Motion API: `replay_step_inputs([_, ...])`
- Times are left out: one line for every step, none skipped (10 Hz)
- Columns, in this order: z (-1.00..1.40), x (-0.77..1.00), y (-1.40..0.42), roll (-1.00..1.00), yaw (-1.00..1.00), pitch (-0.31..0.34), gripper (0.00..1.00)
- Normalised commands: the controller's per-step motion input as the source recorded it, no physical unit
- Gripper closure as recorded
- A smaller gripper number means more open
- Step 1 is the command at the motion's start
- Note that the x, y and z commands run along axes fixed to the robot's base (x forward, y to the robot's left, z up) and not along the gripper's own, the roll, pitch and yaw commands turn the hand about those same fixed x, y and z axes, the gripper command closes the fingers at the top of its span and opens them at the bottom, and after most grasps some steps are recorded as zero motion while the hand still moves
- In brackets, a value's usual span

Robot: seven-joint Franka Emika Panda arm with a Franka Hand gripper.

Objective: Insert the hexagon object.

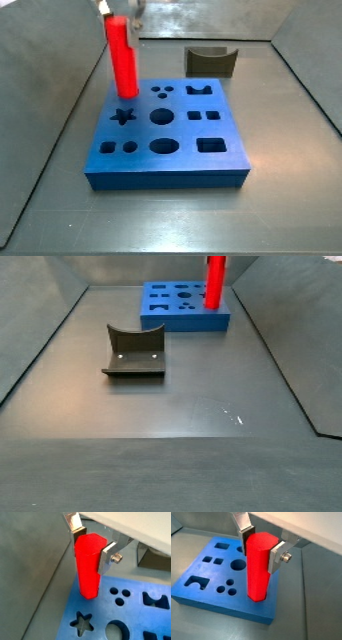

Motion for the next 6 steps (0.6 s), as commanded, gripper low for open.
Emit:
replay_step_inputs([-0.71, 0.10, -0.13, 0.05, -0.15, -0.077, 1.00])
replay_step_inputs([-0.66, 0.04, -0.15, 0.03, -0.20, -0.091, 1.00])
replay_step_inputs([-0.63, 0.00, -0.17, 0.03, -0.21, -0.119, 1.00])
replay_step_inputs([-0.15, 0.06, 0.00, 0.00, -0.21, -0.054, 1.00])
replay_step_inputs([0.00, 0.00, 0.00, 0.00, 0.00, -0.021, 1.00])
replay_step_inputs([0.00, 0.00, 0.00, 0.00, 0.00, 0.000, 1.00])
